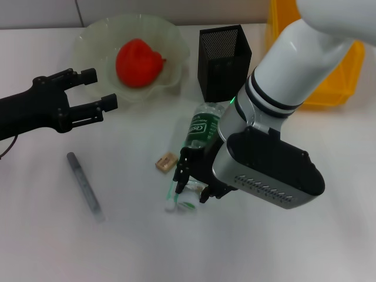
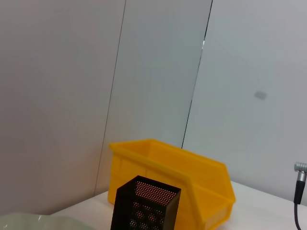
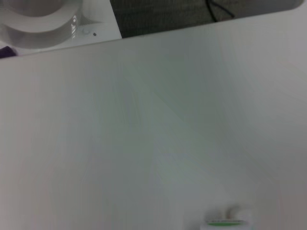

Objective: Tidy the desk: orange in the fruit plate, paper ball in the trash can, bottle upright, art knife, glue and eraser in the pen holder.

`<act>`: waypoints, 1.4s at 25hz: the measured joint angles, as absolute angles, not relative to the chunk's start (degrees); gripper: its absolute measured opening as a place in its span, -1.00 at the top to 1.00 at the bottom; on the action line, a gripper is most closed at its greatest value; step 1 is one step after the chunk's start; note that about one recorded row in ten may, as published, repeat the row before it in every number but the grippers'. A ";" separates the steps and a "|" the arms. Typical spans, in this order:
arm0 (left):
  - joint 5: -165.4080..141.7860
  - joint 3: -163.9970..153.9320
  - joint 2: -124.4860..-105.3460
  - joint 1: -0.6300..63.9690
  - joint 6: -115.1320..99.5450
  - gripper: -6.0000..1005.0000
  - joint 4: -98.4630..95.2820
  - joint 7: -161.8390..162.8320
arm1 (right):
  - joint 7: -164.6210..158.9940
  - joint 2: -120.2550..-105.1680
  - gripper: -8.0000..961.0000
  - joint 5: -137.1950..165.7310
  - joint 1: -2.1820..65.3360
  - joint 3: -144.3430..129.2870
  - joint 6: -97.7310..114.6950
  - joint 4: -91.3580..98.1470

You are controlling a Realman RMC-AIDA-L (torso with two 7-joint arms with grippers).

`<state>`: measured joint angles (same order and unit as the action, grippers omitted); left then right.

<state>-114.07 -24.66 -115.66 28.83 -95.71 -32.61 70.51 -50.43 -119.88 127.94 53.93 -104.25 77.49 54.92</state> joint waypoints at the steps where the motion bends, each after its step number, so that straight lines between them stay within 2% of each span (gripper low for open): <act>1: -114.07 -24.60 -115.66 28.83 -95.71 -0.62 -32.61 70.51 | -51.41 -119.86 0.11 128.45 54.14 -104.93 77.32 54.99; 14: -113.47 -24.25 -115.66 28.57 -95.92 -0.62 -32.61 70.50 | -51.60 -119.88 0.07 130.05 53.64 -106.21 77.24 55.88; 35: -113.34 -24.17 -115.49 28.30 -96.17 -0.62 -32.61 70.53 | -51.76 -119.89 -0.20 130.17 53.65 -107.17 76.75 56.36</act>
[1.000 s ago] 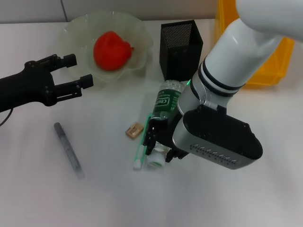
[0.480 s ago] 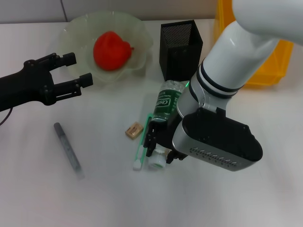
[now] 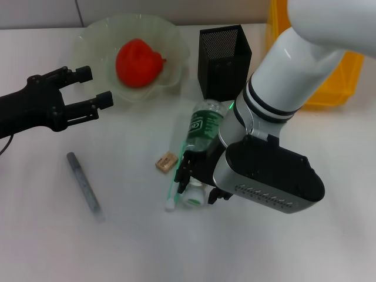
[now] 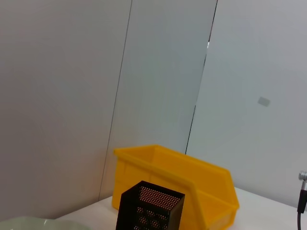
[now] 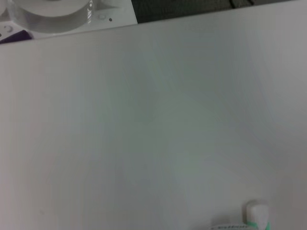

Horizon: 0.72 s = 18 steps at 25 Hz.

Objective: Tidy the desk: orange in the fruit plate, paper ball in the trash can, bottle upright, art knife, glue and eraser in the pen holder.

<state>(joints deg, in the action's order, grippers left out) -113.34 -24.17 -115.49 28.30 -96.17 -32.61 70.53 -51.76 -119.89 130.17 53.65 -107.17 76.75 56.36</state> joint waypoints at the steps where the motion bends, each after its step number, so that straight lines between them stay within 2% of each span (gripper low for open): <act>1: -113.34 -24.17 -115.49 28.30 -96.17 -0.62 -32.61 70.53 | -51.76 -119.88 -0.22 130.17 53.64 -107.31 76.58 56.36; 14: -112.76 -24.16 -115.19 27.93 -96.15 -0.62 -32.61 70.05 | -51.71 -119.88 0.09 129.72 52.69 -108.29 74.19 56.90; 18: -112.73 -24.17 -115.12 27.94 -96.16 -0.62 -32.61 70.05 | -52.44 -119.80 0.09 129.68 50.17 -107.66 73.98 60.90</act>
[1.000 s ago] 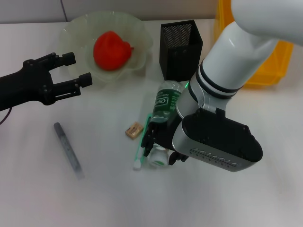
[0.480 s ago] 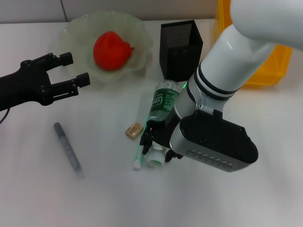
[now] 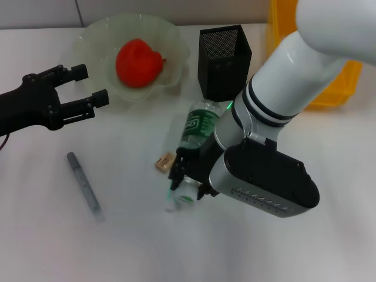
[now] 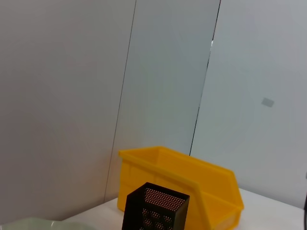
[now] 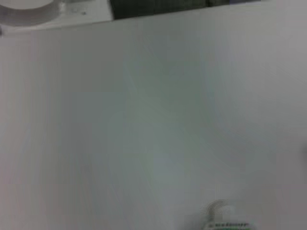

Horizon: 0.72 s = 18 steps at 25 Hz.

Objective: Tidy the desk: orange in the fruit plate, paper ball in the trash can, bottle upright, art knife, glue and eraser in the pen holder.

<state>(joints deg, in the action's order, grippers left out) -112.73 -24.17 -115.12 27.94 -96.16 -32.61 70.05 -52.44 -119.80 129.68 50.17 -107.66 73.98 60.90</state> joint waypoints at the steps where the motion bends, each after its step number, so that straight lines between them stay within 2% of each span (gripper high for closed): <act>1: -112.65 -24.17 -115.09 27.95 -96.17 -0.62 -32.60 70.05 | -52.90 -119.73 0.09 129.68 49.46 -107.27 74.36 62.19; 18: -109.58 -24.17 -114.43 27.10 -97.30 -0.62 -32.61 70.00 | -65.06 -119.44 0.09 126.61 41.38 -89.32 85.93 78.36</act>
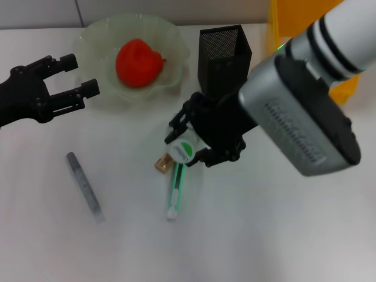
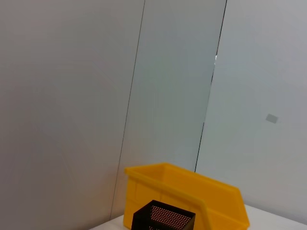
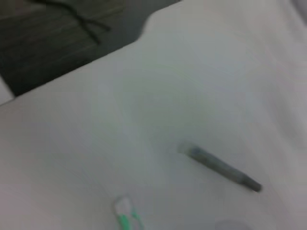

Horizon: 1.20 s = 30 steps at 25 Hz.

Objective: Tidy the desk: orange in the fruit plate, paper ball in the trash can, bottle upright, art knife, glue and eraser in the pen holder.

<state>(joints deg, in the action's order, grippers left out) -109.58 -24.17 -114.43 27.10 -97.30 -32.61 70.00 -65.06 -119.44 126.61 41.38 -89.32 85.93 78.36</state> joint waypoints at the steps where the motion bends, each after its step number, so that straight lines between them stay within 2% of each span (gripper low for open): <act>1: -109.56 -24.17 -114.41 27.09 -97.30 -0.62 -32.61 70.05 | -65.52 -119.43 0.09 126.21 41.12 -88.23 86.26 78.60; 20: -107.48 -24.17 -114.43 27.02 -97.48 -0.62 -32.25 70.54 | -72.58 -119.28 0.08 121.33 40.07 -75.59 89.25 79.28; 30: -106.78 -24.17 -114.48 26.65 -98.13 -0.62 -32.53 70.20 | -89.93 -119.10 0.08 120.11 45.53 -69.09 91.31 77.53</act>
